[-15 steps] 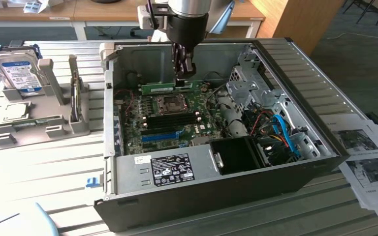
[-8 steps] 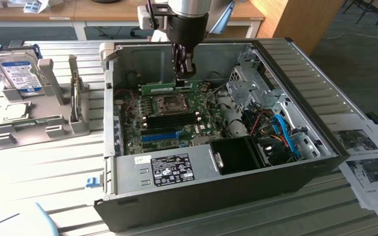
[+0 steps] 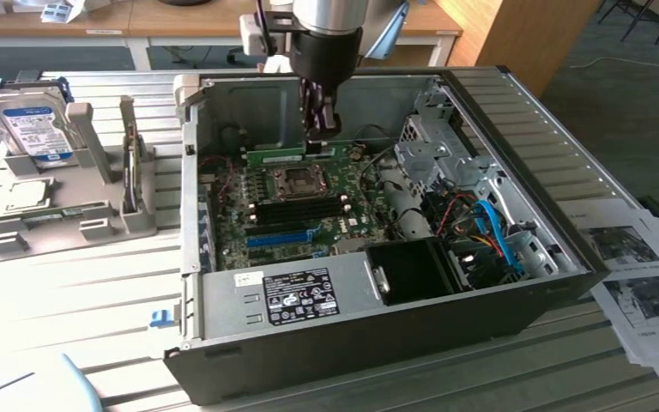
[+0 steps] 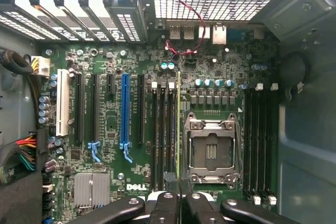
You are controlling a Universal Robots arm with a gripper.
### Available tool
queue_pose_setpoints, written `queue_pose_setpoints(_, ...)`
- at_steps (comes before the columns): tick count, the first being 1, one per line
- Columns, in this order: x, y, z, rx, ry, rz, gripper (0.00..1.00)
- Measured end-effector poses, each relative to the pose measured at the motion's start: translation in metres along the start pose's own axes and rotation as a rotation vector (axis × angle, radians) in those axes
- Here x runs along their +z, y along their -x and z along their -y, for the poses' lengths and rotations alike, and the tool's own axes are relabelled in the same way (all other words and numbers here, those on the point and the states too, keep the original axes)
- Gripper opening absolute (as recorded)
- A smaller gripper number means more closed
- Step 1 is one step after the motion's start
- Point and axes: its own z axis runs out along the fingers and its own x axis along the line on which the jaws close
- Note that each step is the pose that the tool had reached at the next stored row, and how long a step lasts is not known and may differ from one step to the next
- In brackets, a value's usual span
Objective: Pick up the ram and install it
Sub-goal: 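Insert the ram into the slot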
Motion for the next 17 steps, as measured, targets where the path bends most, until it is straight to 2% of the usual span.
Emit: queue_pose_setpoints(17, 0.0054, -0.0001, 0.0001, 0.0, 0.0001, 0.0011, 0.11)
